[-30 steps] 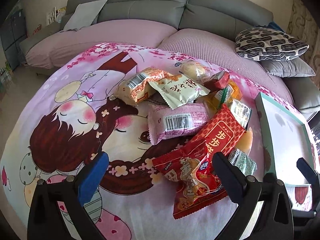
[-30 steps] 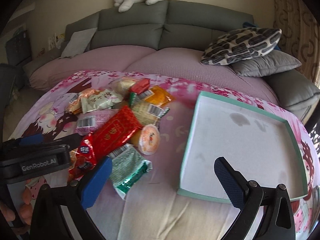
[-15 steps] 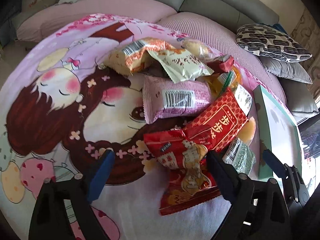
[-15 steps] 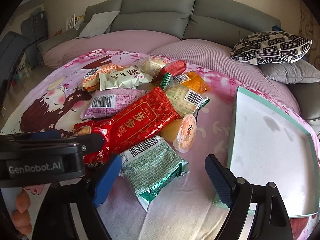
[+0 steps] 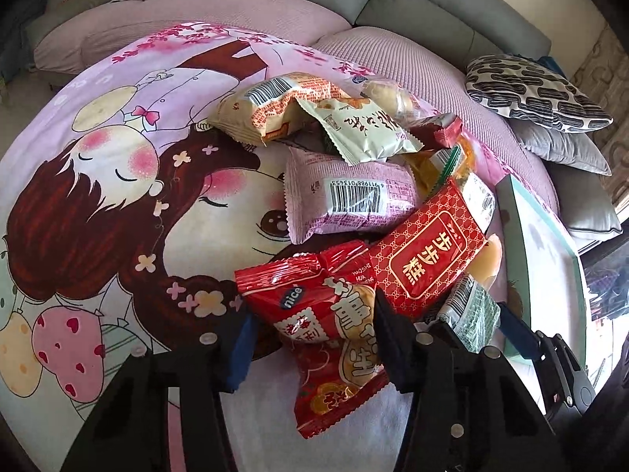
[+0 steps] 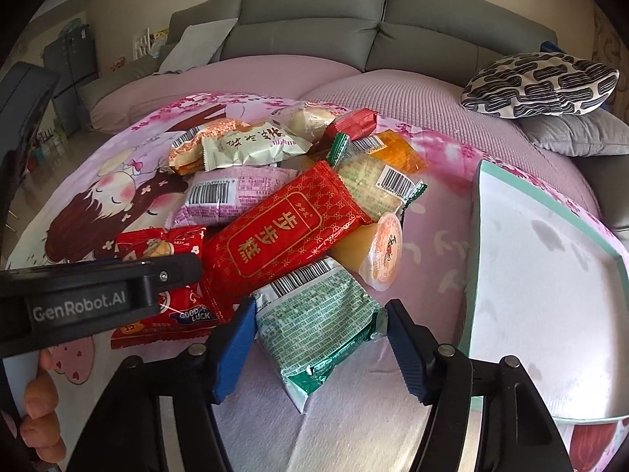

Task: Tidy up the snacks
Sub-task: 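Grasp the red 'nice' snack bag with the left gripper while the right grasps the green-white packet, then carry both snacks over the teal-rimmed tray while the left gripper opens to drop the red bag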

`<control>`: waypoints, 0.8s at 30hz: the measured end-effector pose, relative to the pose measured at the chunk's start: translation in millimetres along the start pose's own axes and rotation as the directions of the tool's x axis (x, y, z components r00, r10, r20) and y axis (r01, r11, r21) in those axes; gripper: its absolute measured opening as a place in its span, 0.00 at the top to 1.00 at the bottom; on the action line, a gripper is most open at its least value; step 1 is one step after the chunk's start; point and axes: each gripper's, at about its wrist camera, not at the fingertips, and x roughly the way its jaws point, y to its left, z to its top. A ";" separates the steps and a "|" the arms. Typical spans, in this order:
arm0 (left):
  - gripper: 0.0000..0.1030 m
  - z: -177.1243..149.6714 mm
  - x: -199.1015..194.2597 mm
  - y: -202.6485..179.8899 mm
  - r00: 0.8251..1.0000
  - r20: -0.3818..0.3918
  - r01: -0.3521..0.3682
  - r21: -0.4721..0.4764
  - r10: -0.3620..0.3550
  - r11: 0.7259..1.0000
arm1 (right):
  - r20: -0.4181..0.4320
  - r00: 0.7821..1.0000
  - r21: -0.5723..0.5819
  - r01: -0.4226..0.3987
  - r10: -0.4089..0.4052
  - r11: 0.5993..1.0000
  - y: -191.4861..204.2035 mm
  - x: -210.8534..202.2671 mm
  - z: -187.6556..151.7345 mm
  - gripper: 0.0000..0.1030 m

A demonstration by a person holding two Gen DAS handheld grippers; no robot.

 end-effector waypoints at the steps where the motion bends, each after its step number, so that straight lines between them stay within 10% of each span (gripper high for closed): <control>1: 0.47 -0.1 -1.6 1.7 1.000 0.004 0.002 -0.004 -0.002 1.000 | 0.001 1.000 0.002 0.000 0.000 1.000 -0.1 -0.8 0.3 0.34; 24: 0.47 11.2 -36.8 -18.8 0.987 0.150 0.050 0.028 -0.054 0.998 | 0.124 0.991 0.143 0.023 -0.041 0.989 -41.8 -48.1 11.1 0.38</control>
